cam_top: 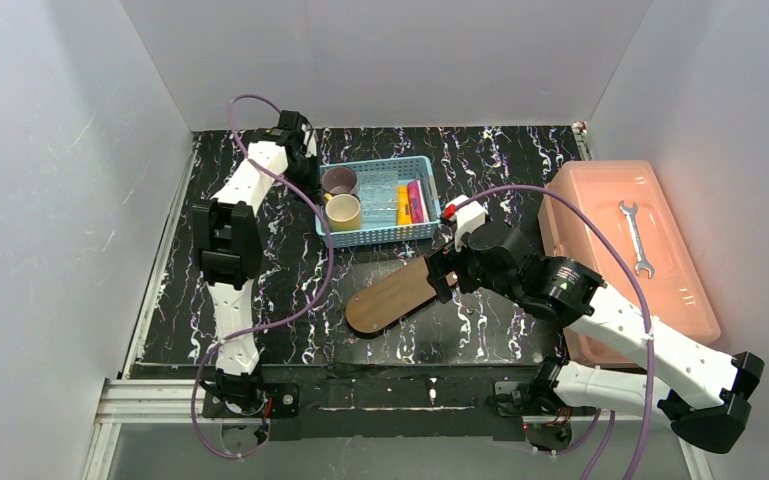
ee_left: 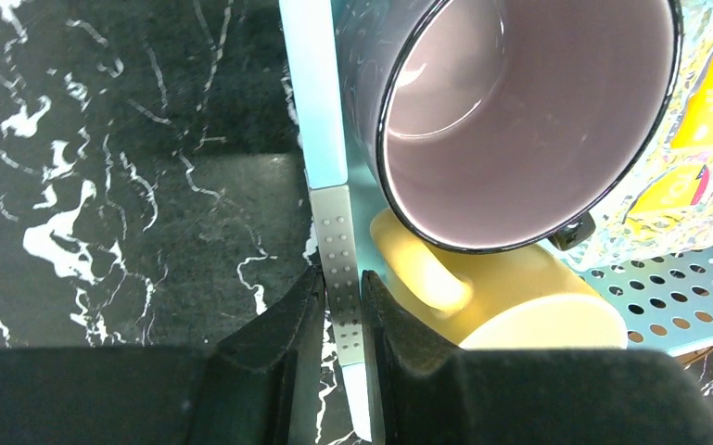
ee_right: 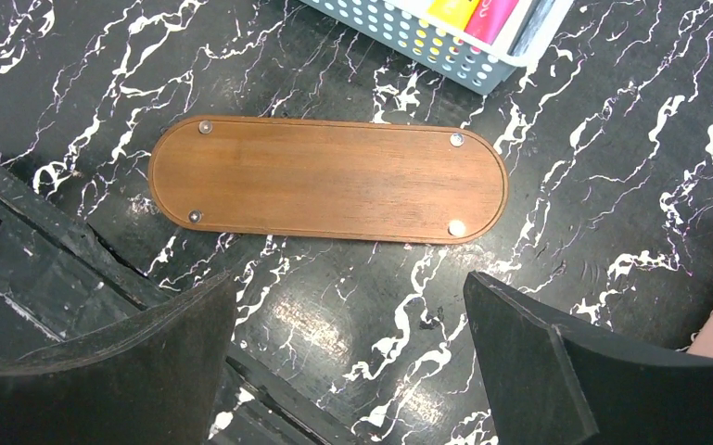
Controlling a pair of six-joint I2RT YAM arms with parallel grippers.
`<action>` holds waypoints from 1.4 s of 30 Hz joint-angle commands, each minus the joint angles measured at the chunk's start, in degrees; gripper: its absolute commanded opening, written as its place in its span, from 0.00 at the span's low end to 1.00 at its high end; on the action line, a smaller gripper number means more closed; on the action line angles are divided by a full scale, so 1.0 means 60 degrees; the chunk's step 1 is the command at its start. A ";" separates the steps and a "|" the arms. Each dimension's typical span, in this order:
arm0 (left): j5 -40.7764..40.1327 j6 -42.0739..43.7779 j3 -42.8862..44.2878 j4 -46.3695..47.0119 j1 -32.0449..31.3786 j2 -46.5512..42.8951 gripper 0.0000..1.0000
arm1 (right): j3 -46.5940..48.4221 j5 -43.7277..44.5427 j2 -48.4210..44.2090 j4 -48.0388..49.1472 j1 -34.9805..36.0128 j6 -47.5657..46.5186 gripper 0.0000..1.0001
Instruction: Prepare toiletry sets of a toothbrush and toothpaste on the tray
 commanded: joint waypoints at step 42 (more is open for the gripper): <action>-0.0848 -0.0629 -0.1489 -0.0724 -0.0392 -0.4103 0.57 | 0.0253 0.1625 0.2115 0.0041 -0.0207 0.1128 0.96</action>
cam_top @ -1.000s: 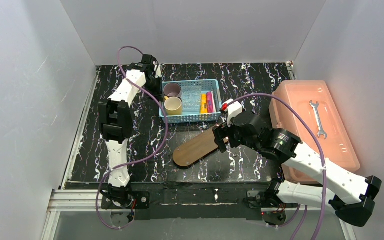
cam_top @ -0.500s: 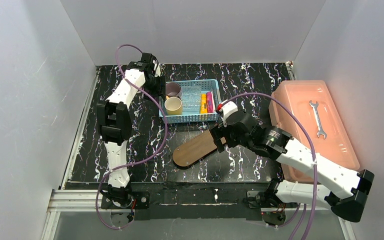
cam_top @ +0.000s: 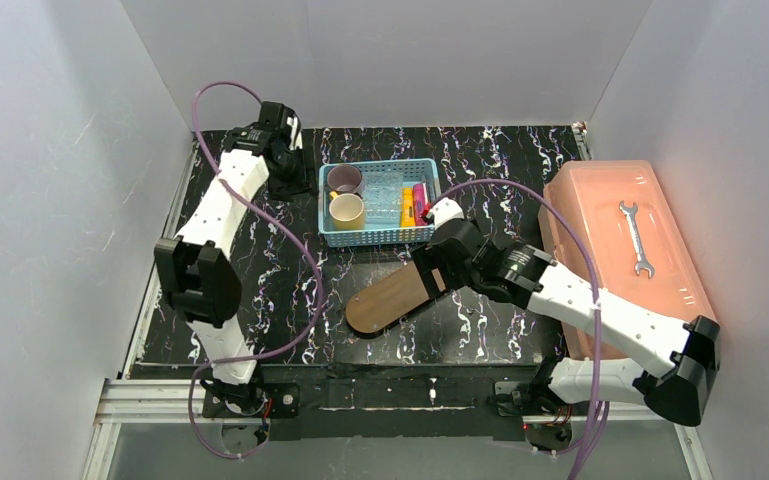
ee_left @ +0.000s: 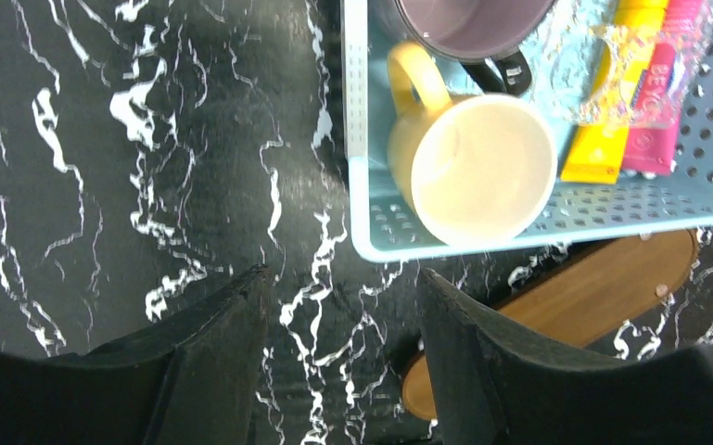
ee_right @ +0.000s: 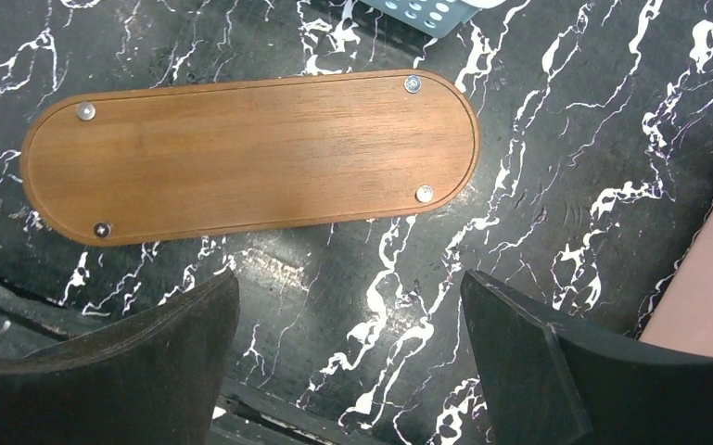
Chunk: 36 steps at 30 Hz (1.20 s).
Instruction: Prepare toiletry sets of a toothbrush and toothpaste on the tray
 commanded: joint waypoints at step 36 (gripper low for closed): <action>0.5591 -0.1065 -0.8453 0.2718 -0.0936 -0.8286 0.87 | -0.0488 -0.1976 0.3870 0.4258 -0.5063 0.0251 0.01</action>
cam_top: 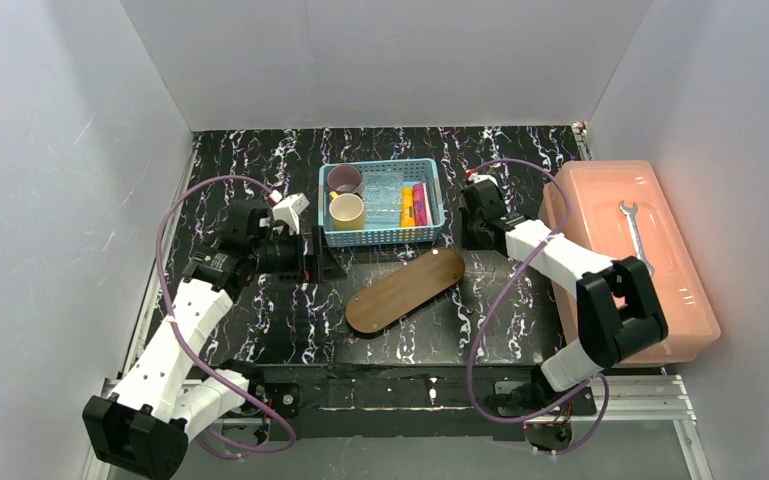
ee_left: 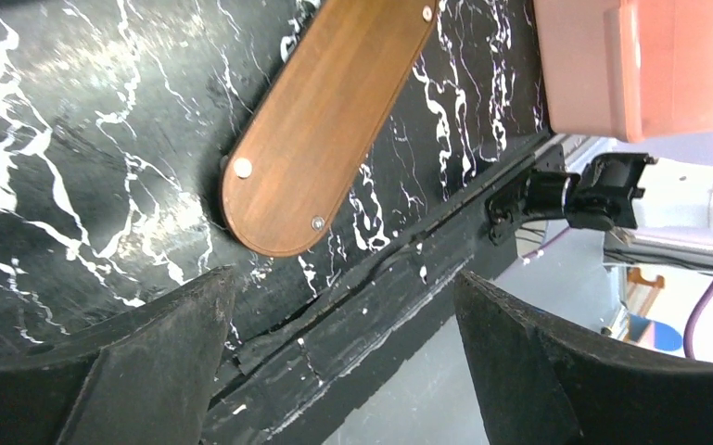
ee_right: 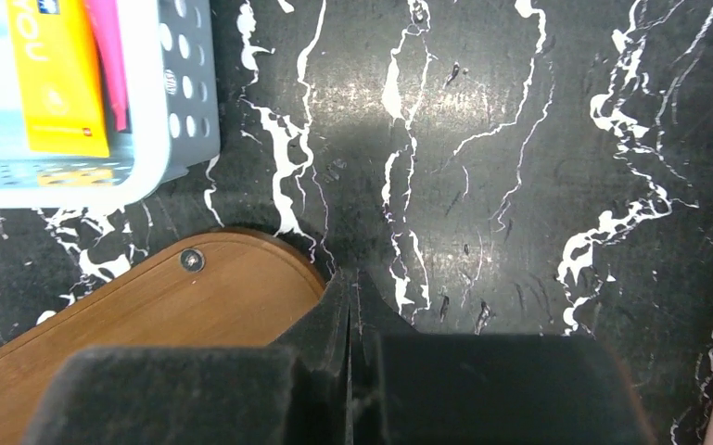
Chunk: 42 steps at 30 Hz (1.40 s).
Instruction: Prepare toiletry sets of a toothbrush and toothpaste on the tray
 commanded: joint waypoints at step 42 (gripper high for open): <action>0.1468 -0.4186 -0.4260 0.1753 -0.0662 0.1860 0.98 | -0.0965 -0.1943 0.0705 0.1140 0.0619 -0.0135 0.01</action>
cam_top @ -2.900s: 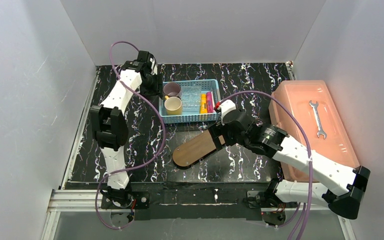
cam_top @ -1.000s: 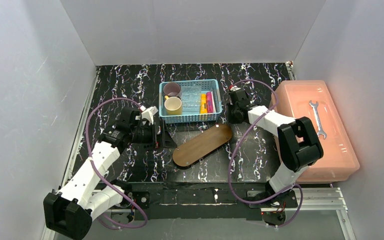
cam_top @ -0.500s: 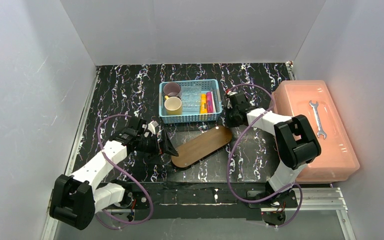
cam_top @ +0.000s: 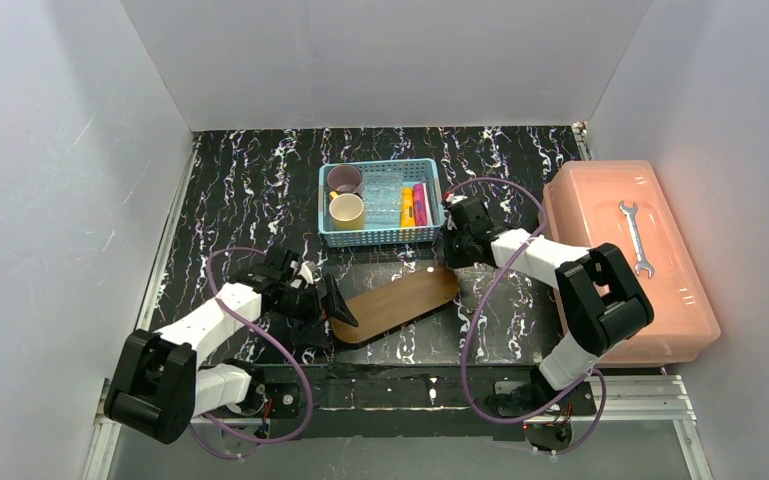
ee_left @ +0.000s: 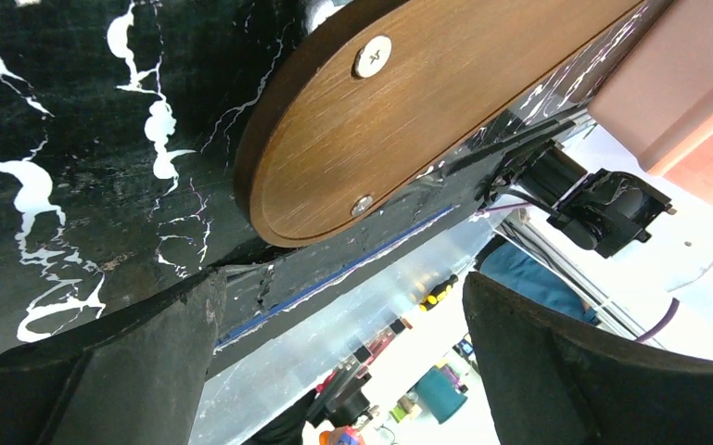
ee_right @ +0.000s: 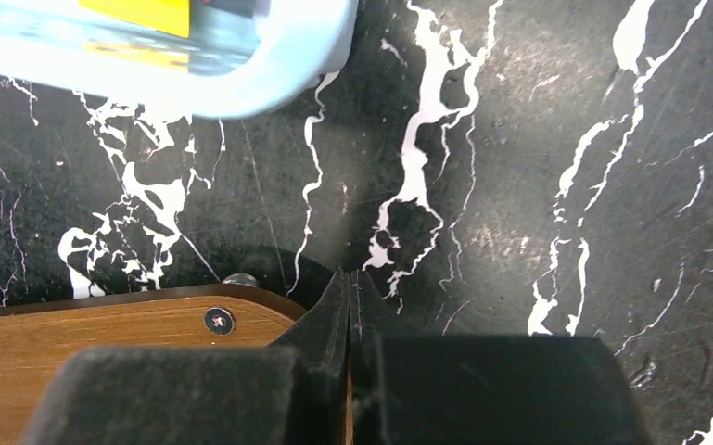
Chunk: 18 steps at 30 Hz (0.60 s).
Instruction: Prepare toiletry sets of a toothbrush and toothpaste on the tray
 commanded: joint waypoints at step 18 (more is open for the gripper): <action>0.0167 -0.1718 -0.0680 0.1139 -0.0200 0.0452 0.98 | -0.0513 0.0433 -0.0660 -0.0140 0.0880 0.0770 0.01</action>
